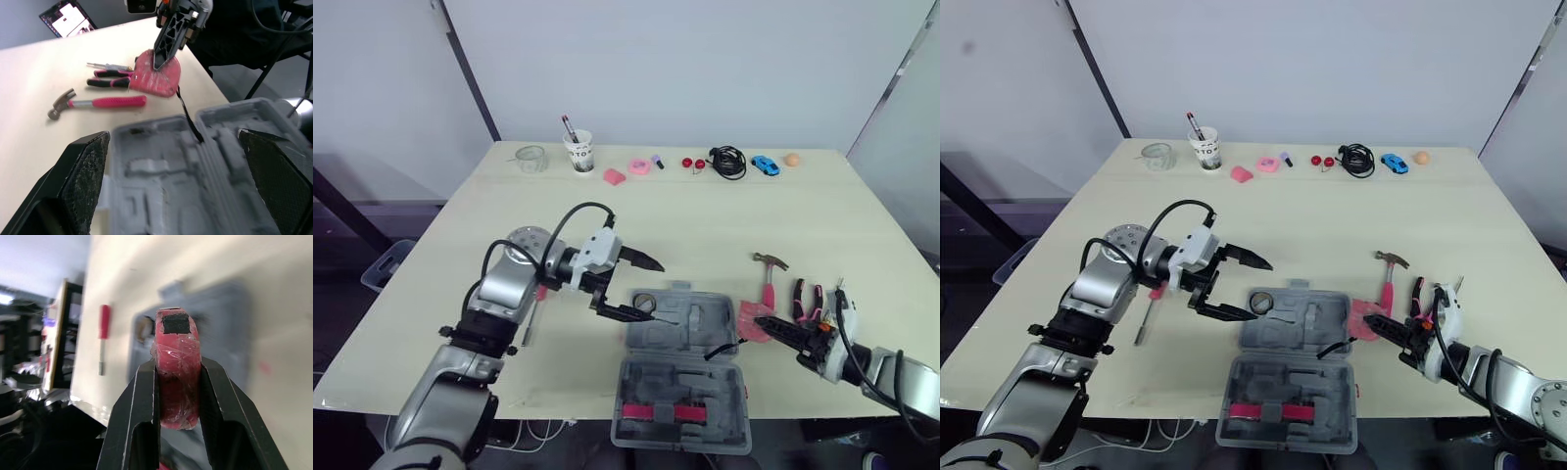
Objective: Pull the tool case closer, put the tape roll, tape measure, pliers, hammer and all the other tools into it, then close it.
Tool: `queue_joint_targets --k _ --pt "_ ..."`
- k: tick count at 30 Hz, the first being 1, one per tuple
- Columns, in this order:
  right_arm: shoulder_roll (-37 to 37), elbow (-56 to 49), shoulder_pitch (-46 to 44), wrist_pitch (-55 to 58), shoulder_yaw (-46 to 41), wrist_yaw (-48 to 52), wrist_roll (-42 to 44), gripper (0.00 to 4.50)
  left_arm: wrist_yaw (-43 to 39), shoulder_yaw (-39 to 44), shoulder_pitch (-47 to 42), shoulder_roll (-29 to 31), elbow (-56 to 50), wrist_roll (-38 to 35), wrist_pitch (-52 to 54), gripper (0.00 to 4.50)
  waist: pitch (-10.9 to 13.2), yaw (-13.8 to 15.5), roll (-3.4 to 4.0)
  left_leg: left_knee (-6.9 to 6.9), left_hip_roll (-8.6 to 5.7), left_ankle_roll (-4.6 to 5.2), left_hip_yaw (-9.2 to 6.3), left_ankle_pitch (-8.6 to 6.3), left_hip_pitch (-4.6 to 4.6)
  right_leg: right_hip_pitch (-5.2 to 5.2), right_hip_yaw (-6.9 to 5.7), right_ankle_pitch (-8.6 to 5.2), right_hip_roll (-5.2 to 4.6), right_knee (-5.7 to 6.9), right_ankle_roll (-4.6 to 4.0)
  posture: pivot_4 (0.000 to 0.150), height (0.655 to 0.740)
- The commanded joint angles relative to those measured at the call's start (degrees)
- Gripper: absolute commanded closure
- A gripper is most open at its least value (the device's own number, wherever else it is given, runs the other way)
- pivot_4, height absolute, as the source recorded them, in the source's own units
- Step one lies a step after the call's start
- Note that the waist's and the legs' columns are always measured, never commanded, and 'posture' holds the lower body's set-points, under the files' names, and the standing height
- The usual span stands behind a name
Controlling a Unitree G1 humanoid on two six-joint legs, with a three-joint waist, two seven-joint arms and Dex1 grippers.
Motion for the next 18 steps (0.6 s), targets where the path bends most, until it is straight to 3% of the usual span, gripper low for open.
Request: queue_joint_targets --k 1,18 --pt "-1.4 1.5 2.2 1.3 -2.2 4.4 -0.7 4.0 -1.8 1.9 2.9 3.0 -7.2 -3.0 2.4 0.0 0.0 0.0 0.01 0.0 0.01 0.0 0.01 0.0 0.02 0.0 0.03 0.0 0.0 0.0 0.0 0.15 0.74" --pt "2.8 11.4 -0.7 3.8 1.3 11.3 -18.6 4.0 4.3 5.7 15.0 9.2 -23.2 -7.1 9.2 0.0 0.0 0.0 0.02 -0.01 0.05 0.0 0.09 0.0 0.08 0.0 0.09 -0.01 0.02 -0.03 0.0 0.15 0.74"
